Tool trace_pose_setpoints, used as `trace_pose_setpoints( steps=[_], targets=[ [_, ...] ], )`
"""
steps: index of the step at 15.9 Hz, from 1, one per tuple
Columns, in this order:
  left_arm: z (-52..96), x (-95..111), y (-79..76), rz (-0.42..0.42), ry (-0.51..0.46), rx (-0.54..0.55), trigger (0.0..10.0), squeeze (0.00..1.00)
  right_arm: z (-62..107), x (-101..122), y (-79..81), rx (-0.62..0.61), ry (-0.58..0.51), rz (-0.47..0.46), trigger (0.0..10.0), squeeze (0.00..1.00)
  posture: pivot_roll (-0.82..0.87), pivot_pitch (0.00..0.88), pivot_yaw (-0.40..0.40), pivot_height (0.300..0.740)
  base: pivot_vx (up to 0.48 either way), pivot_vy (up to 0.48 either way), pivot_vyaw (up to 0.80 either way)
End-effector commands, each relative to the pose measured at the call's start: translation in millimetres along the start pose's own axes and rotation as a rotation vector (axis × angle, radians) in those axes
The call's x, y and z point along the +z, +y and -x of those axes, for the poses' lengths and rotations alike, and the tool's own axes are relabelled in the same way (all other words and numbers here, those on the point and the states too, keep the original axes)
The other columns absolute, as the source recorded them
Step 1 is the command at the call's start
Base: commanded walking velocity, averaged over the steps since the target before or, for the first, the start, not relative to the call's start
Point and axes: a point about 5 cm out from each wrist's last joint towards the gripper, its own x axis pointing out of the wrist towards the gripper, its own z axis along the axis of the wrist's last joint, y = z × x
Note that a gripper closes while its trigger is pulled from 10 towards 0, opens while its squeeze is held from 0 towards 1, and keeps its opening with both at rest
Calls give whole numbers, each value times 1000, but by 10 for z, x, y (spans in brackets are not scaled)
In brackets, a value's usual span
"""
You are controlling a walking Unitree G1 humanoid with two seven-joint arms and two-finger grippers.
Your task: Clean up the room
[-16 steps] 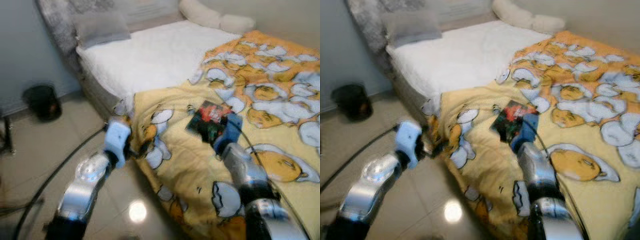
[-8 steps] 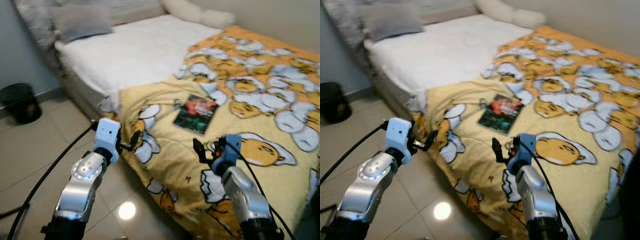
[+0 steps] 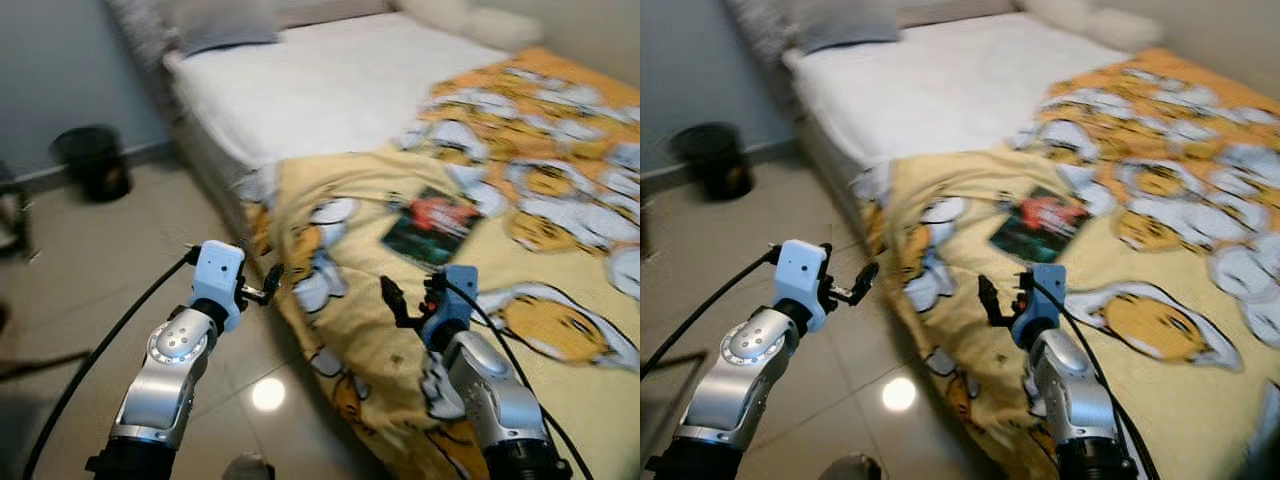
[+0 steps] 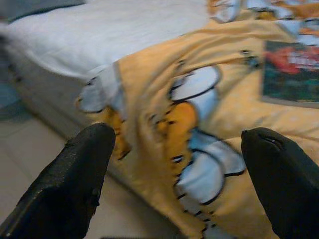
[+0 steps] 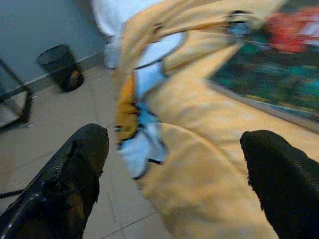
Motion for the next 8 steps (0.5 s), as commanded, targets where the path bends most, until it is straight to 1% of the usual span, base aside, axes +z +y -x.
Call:
trace_pose_setpoints(
  steps=[1,5,8],
  targets=[
    [-15,55,14,-3,-16,8,10000,0,-2,50,-20,-17,-8,7,10000,0,62,0,-20,740,289,0,0],
    [-24,48,17,-20,-2,-4,10000,0,-11,48,-24,-24,-2,9,10000,0,61,0,-14,740,292,0,0],
    [-32,61,22,-30,-2,-14,10000,0,-23,39,-53,-53,11,26,10000,0,65,0,-14,740,292,0,0]
  ],
)
